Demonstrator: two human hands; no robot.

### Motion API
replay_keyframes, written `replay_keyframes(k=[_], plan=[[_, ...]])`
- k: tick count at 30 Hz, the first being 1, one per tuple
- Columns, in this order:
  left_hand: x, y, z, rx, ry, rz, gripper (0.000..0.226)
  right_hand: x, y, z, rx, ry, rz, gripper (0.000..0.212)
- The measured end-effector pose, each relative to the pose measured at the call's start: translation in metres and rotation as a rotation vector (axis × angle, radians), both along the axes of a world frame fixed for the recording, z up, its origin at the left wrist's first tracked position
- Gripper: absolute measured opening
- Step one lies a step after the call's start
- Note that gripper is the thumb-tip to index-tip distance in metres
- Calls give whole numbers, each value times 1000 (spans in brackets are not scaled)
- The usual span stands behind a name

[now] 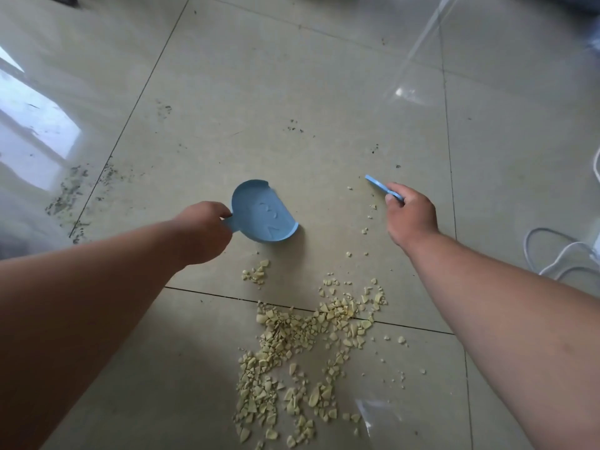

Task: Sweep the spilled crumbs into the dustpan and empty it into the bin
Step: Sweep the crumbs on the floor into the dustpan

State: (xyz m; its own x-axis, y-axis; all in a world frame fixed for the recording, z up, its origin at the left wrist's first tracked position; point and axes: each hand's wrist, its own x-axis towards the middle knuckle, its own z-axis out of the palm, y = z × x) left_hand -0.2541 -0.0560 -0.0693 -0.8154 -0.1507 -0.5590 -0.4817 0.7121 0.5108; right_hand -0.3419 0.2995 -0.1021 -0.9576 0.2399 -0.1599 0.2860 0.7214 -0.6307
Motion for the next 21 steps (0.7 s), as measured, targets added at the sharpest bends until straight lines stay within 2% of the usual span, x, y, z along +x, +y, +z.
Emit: replay_keyframes(k=[4,9,17,21], plan=[[-5,9,-2,77,-65,65,24,-6,-1,-2,0,-4,16,37],[-14,25,-3,127,-26,106,37,-4,-1,-6,27,-55,130,35],[-12,28,9,28,0,-58,48,54,2,-7,145,-66,420,36],[-2,26,8,-1,-12,-93,52,89,2,-15,170,-57,484,41]])
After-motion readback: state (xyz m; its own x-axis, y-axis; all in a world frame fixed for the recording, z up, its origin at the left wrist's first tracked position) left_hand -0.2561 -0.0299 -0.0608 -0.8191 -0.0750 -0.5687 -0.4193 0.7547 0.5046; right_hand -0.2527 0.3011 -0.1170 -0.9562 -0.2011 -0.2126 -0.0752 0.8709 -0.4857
